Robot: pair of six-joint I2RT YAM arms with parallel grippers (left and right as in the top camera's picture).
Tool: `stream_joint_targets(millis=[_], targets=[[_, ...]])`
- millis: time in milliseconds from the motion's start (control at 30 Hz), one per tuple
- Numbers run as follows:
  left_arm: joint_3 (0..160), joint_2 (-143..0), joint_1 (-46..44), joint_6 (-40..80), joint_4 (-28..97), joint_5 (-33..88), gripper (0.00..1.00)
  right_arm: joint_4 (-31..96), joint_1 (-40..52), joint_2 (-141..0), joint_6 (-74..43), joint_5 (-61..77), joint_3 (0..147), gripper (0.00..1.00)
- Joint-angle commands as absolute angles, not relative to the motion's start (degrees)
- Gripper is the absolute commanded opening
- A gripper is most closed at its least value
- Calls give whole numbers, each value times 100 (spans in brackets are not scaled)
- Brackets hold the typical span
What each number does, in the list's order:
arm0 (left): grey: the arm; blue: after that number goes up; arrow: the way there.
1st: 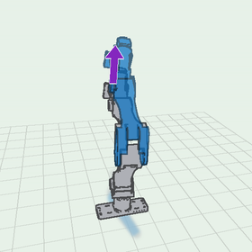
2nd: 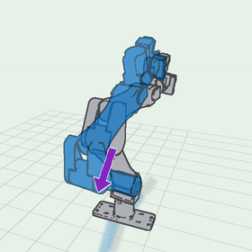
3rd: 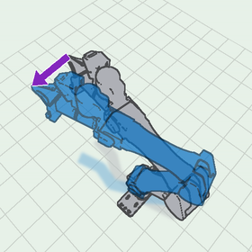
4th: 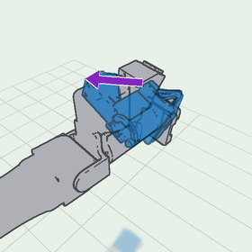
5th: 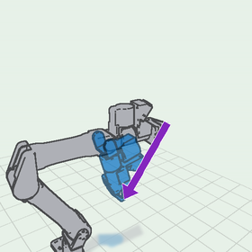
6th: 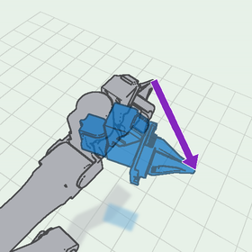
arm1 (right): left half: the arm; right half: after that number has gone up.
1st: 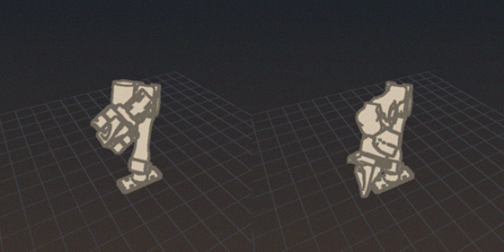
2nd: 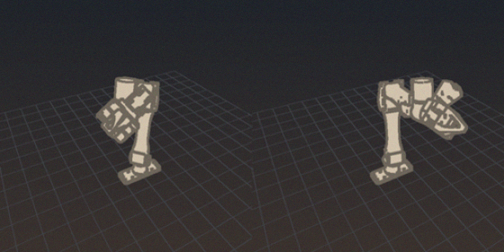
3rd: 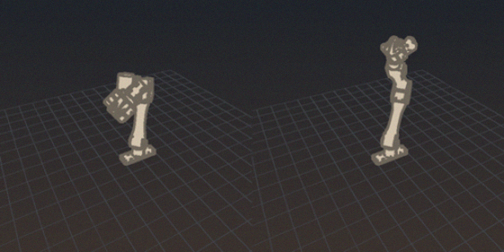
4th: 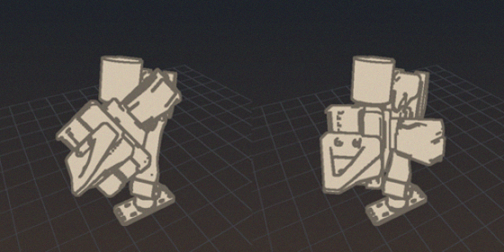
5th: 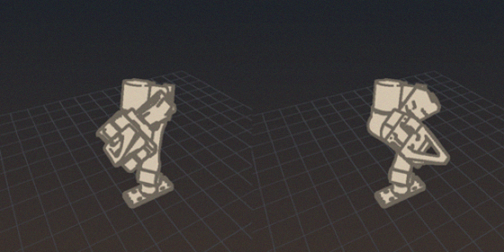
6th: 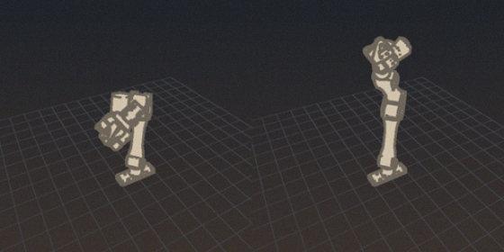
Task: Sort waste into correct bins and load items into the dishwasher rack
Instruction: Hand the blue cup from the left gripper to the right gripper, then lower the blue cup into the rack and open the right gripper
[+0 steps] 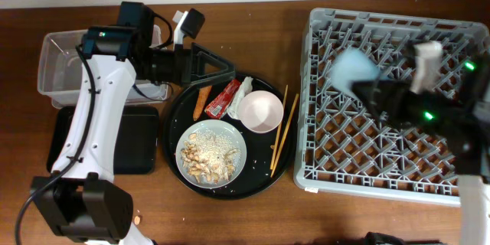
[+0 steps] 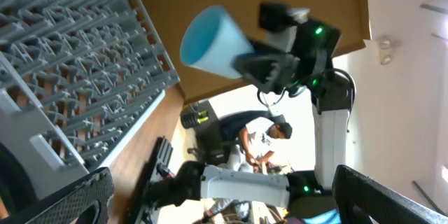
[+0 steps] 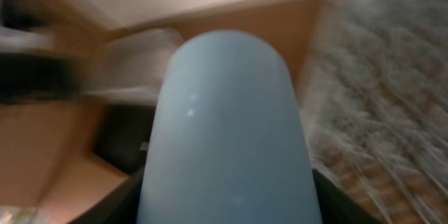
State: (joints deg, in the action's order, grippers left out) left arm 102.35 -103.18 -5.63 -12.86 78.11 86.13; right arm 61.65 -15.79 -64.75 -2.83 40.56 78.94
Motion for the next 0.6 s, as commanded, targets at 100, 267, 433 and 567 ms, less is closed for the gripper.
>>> stream_joint_targets(millis=[100, 267, 433, 567], targets=[[10280, -10307, -541, -1358, 7800, 8093, 99, 7771, -3205, -7205, -1752, -106, 7909, 54], [10280, -10307, -545, -1358, 7824, 8095, 99, 7878, -3225, -8672, -1743, 250, 7907, 65], [10280, -10307, -545, -1358, 7804, 8093, 99, 7841, -3221, -9037, -1332, 1100, 8018, 90], [10287, -10304, -545, -1352, 7806, 6772, 99, 7607, -2464, -7999, -963, 1824, 8685, 92]])
